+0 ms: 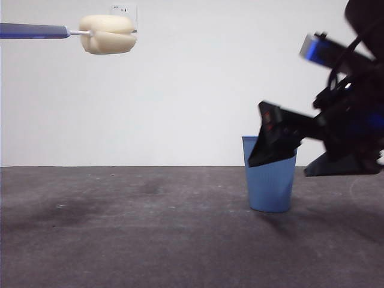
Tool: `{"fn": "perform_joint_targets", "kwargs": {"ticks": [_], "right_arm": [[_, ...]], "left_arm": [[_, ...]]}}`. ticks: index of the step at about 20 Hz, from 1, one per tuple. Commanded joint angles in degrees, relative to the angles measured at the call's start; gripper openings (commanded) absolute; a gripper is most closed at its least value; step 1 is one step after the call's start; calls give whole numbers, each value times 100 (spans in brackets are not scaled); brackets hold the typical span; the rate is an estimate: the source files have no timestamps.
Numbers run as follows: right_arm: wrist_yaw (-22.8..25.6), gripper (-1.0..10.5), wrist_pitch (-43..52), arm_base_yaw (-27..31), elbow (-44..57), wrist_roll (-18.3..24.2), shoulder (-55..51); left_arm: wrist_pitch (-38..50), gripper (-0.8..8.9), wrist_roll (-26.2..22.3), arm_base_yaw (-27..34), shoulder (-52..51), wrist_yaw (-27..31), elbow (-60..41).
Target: Pick up the cup brush,pick up the cup,insert the brush into the cup,clean the cup,put the cup brush back,put the cup back to the fixed position on the table
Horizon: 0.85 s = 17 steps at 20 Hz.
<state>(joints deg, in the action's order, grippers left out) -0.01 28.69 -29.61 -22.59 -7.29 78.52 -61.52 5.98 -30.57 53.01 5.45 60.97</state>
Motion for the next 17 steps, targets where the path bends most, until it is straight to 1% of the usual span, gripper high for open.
{"fn": "perform_joint_targets", "kwargs": {"ticks": [1, 4, 9, 10, 11, 13, 15, 17], "right_arm": [[44, 536, 706, 2, 52, 44, 518], [66, 536, 1259, 153, 52, 42, 1062], [-22, 536, 2057, 459, 48, 98, 1547], [-149, 536, 2186, 487, 35, 184, 1615], [-157, 536, 2308, 485, 24, 232, 1676], [-160, 536, 2356, 487, -81, 328, 1823], [-271, 536, 2385, 496, -229, 442, 2011], [-280, 536, 2597, 522, -328, 437, 2197]], "left_arm": [[0, -9, -68, -20, -7, 0, -50], [-11, -9, -66, -20, -7, -4, -50], [-2, -9, -9, -20, -7, -4, -50], [9, -9, -2, -20, -7, -4, -50], [24, -9, -2, -20, -7, -2, -50], [42, -9, 2, -20, -7, -2, -50], [37, -9, 2, -20, -7, -4, -50], [28, -9, 20, -20, -7, -4, -50]]}}
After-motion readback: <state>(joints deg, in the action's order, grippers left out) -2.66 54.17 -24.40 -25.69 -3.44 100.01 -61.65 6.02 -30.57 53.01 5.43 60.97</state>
